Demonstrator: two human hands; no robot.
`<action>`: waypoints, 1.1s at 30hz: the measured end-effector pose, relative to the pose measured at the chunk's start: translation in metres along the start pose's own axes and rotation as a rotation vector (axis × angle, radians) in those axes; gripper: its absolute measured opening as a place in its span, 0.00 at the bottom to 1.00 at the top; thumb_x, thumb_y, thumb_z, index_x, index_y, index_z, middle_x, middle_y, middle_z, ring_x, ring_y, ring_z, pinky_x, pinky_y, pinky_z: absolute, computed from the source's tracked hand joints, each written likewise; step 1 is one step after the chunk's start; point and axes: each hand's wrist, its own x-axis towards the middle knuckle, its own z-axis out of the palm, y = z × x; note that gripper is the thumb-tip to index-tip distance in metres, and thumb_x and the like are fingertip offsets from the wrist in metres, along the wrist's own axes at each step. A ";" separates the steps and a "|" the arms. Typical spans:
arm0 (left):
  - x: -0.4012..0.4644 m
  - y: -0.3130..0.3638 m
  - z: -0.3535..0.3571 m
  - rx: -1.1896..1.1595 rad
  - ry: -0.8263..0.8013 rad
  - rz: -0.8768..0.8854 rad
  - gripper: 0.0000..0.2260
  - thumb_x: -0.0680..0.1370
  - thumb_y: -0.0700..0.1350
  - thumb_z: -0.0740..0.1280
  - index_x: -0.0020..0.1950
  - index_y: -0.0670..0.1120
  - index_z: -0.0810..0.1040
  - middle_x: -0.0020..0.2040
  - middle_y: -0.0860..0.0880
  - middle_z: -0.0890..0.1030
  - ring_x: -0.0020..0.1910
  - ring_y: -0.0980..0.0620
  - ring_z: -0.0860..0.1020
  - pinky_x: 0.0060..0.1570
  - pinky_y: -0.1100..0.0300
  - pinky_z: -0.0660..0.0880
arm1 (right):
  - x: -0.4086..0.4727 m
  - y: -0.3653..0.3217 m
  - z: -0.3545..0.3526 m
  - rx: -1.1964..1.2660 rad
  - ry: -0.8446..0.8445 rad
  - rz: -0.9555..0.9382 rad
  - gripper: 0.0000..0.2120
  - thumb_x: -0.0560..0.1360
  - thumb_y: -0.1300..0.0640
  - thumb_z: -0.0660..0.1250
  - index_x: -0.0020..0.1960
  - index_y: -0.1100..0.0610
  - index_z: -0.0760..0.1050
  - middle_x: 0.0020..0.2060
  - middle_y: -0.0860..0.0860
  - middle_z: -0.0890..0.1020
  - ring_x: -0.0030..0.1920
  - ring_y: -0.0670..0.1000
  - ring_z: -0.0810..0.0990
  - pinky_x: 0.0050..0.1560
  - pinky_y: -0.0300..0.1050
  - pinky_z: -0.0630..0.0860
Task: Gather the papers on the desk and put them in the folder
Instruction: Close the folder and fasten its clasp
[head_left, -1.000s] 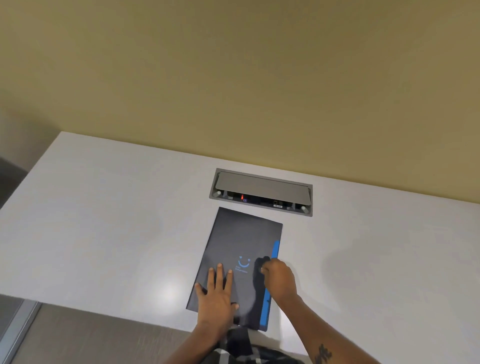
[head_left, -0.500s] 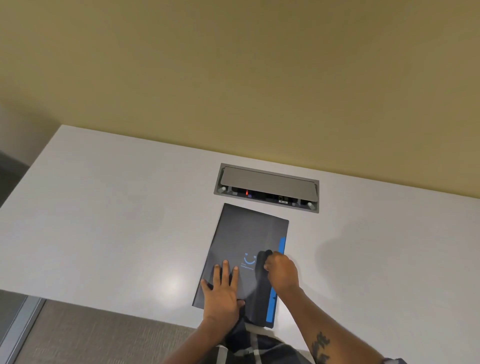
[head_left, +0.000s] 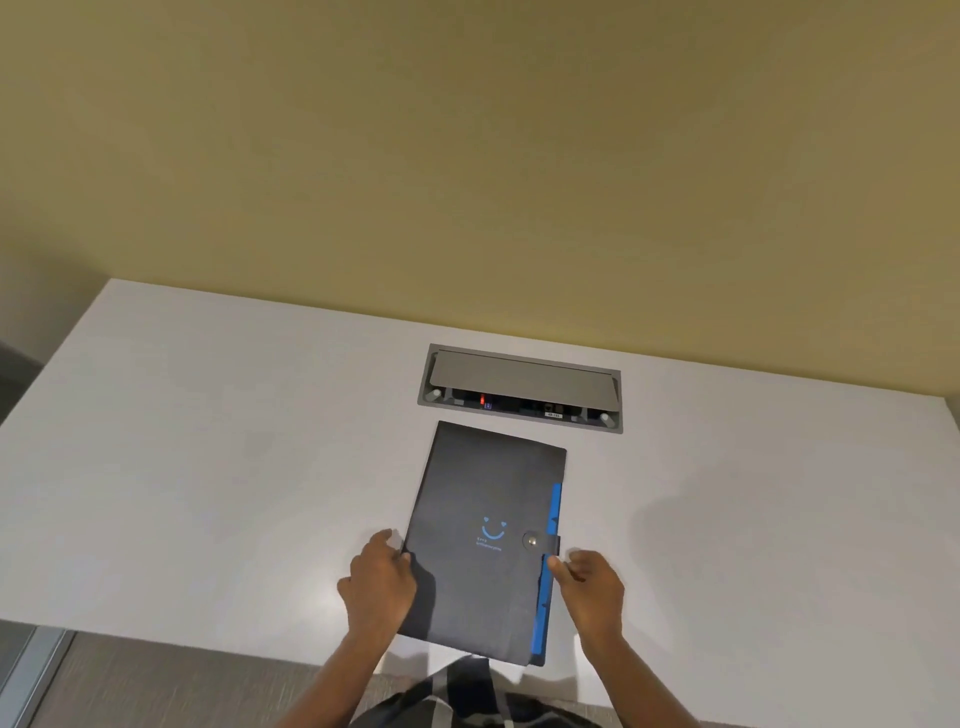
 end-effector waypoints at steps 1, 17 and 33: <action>0.000 -0.002 0.001 -0.018 -0.028 -0.011 0.14 0.83 0.48 0.65 0.69 0.51 0.77 0.63 0.49 0.84 0.63 0.43 0.82 0.65 0.42 0.73 | -0.001 0.002 0.000 0.009 -0.015 0.020 0.07 0.77 0.56 0.77 0.49 0.59 0.83 0.43 0.54 0.86 0.47 0.56 0.84 0.59 0.53 0.81; 0.004 -0.016 -0.018 -0.655 -0.057 -0.170 0.12 0.86 0.43 0.56 0.47 0.47 0.75 0.44 0.50 0.78 0.49 0.45 0.79 0.48 0.55 0.73 | -0.016 -0.030 0.022 0.230 -0.244 0.206 0.06 0.80 0.65 0.70 0.51 0.61 0.86 0.49 0.59 0.88 0.52 0.61 0.88 0.59 0.56 0.86; 0.105 -0.093 -0.121 -0.694 0.231 -0.264 0.22 0.83 0.53 0.53 0.40 0.38 0.71 0.41 0.40 0.76 0.41 0.42 0.73 0.46 0.47 0.72 | -0.027 -0.167 0.152 0.088 -0.551 0.044 0.07 0.78 0.66 0.67 0.53 0.67 0.82 0.57 0.68 0.82 0.49 0.59 0.84 0.66 0.62 0.79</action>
